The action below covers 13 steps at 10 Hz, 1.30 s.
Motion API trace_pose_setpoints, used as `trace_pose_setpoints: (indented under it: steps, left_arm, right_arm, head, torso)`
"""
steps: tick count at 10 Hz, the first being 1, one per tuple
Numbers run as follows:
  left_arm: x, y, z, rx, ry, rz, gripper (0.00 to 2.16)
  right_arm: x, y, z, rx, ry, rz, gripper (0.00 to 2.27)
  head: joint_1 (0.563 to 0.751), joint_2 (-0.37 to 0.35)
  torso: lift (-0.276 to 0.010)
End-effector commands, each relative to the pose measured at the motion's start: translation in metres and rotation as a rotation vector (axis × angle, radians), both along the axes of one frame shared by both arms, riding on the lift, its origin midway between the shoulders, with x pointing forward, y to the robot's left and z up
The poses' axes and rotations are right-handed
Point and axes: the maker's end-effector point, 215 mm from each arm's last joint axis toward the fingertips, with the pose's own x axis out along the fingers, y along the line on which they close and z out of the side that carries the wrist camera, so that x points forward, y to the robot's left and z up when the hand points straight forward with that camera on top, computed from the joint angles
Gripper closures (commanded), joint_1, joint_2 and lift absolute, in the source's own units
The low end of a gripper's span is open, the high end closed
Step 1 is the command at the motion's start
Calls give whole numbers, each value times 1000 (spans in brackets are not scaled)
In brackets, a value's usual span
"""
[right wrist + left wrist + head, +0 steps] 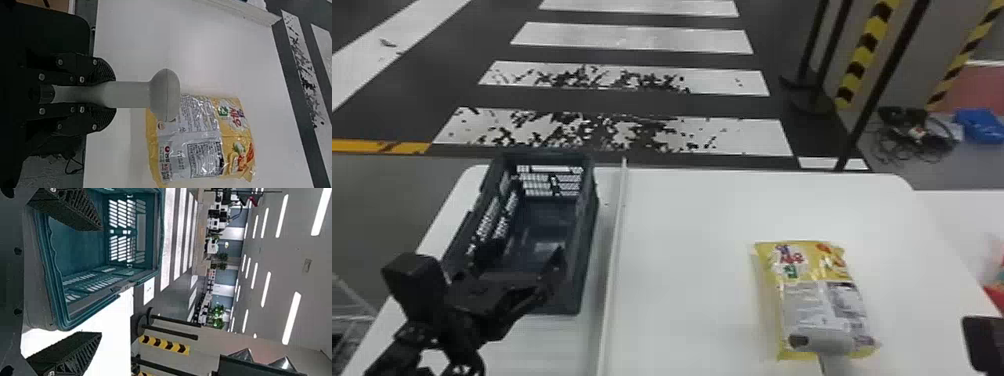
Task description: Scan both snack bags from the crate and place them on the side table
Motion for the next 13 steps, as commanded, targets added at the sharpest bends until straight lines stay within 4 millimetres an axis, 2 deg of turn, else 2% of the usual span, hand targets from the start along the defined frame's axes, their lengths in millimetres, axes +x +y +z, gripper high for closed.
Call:
trace_pose_setpoints:
  steps: [1,7,11,13]
  left_arm:
    - [-1,0,-1,0,2,0,36]
    - [-1,1,-2,-1,3,3,36]
    - [-1,3,-3,0,0,5,36]
    - [-1,6,-1,3,-7,9,36]
  right_arm:
    - [0,-2,-8,-6,19,-2,2256]
    - [16,-3,-7,-23,-1,2,2256]
    - [16,-2,-11,-20,8,2,2256]
    - [19,-7,-6,-33,-6,-4,2256]
  head:
    - [695,-29]
    - [695,-32]
    - [695,-29]
    - [695,-27]
  torso:
    - [-95]
    - [-95]
    - [-95]
    - [-95]
